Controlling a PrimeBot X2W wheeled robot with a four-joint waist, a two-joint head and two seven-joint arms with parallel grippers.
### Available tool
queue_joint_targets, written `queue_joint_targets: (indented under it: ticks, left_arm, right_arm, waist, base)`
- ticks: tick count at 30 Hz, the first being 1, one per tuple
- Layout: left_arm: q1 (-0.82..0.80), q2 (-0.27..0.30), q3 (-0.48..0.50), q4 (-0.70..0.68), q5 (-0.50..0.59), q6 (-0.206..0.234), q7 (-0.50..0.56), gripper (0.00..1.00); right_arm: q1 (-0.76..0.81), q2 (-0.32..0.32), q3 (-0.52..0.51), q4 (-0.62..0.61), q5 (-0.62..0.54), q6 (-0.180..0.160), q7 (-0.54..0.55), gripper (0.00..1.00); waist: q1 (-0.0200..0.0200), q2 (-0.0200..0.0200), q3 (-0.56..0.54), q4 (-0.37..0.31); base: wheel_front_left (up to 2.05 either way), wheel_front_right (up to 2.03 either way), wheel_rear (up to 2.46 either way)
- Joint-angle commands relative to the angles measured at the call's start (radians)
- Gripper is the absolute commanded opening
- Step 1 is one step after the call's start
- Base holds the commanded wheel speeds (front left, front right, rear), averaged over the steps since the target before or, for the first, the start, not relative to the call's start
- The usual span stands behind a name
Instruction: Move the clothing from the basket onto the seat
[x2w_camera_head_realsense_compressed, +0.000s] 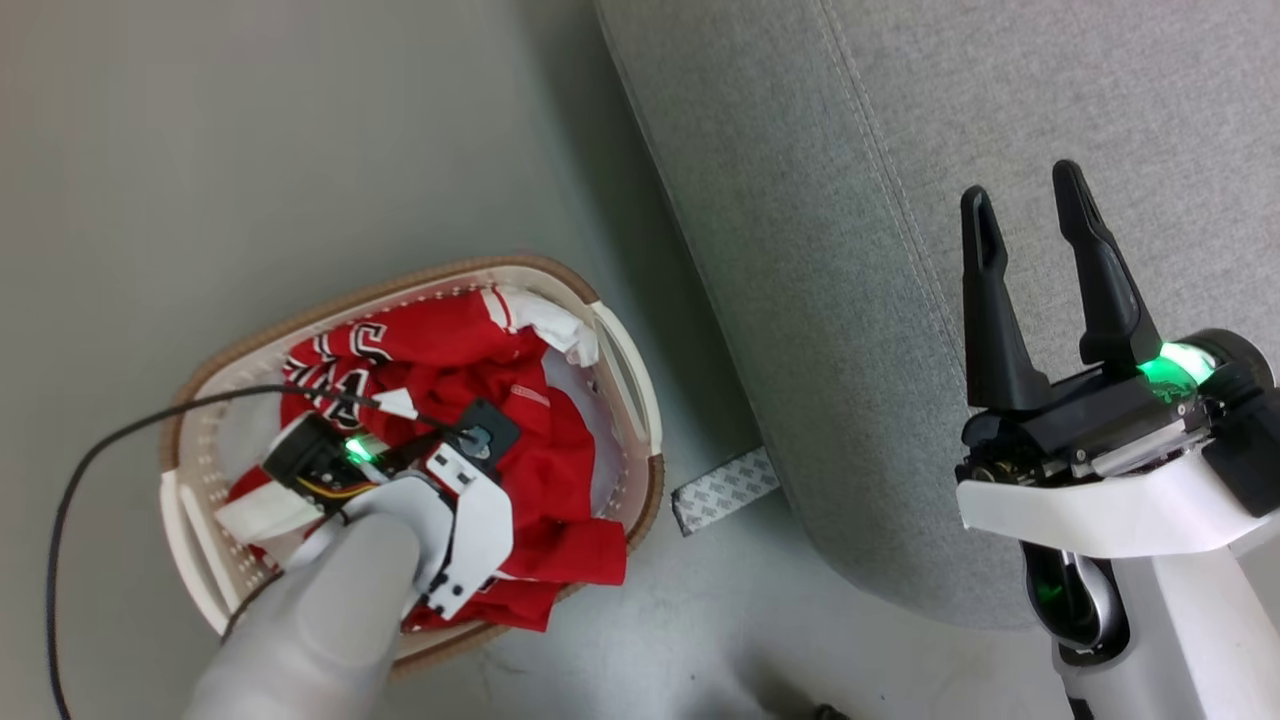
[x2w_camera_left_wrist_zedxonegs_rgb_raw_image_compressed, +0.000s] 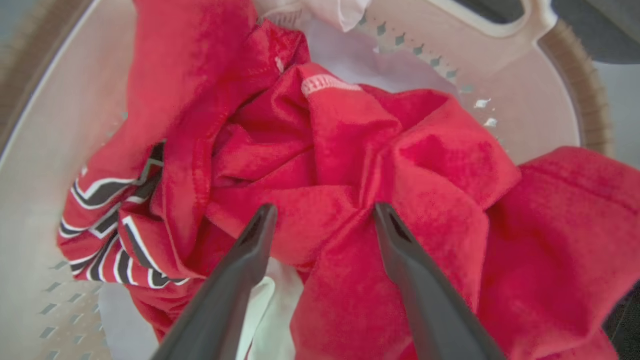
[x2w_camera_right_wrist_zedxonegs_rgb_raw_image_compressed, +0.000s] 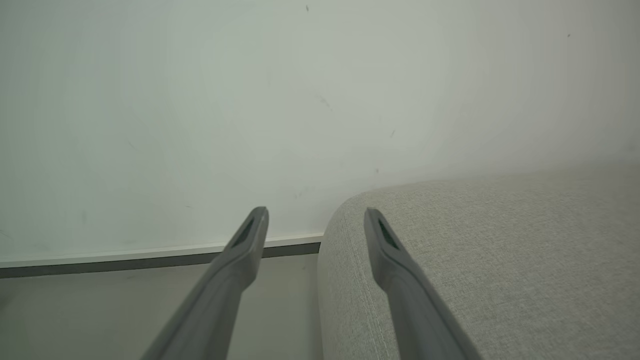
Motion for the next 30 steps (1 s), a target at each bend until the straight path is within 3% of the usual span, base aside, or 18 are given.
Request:
queue_joint_targets:
  ticks: [1,13,27,29,30]
  left_arm:
    - [-0.024,0.023,-0.017,0.019,0.006,-0.001,0.032,1.00]
    - [-0.057,0.059,-0.125,0.078,-0.082,-0.001,0.101,1.00]
    - [-0.110,0.121,-0.323,0.080,-0.166,-0.001,0.134,1.00]
    - [-0.130,0.123,-0.352,0.069,-0.187,-0.001,0.127,0.41]
    - [-0.136,0.125,-0.363,0.067,-0.192,-0.001,0.127,0.04]
  right_arm:
    - [-0.024,0.002,0.006,-0.012,0.013,-0.002,0.001,1.00]
    - [-0.031,0.002,0.018,-0.014,0.053,-0.002,0.001,1.00]
    - [-0.057,0.002,0.024,-0.027,0.069,-0.002,0.001,1.00]
    - [-0.060,0.002,0.017,-0.029,0.070,-0.002,0.001,1.00]
    - [-0.061,0.002,0.015,-0.029,0.071,-0.002,0.001,1.00]
  waist:
    - [-0.0002,0.0000,0.035,-0.022]
    - [-0.0002,0.0000,0.068,-0.044]
    - [-0.0002,0.0000,0.121,-0.055]
    - [-0.0002,0.0000,0.142,-0.049]
    - [-0.0002,0.0000,0.148,-0.048]
  base:
    - [0.00,0.00,0.00]
    - [0.00,0.00,0.00]
    - [0.00,0.00,0.00]
    - [0.00,0.00,0.00]
    - [0.00,0.00,0.00]
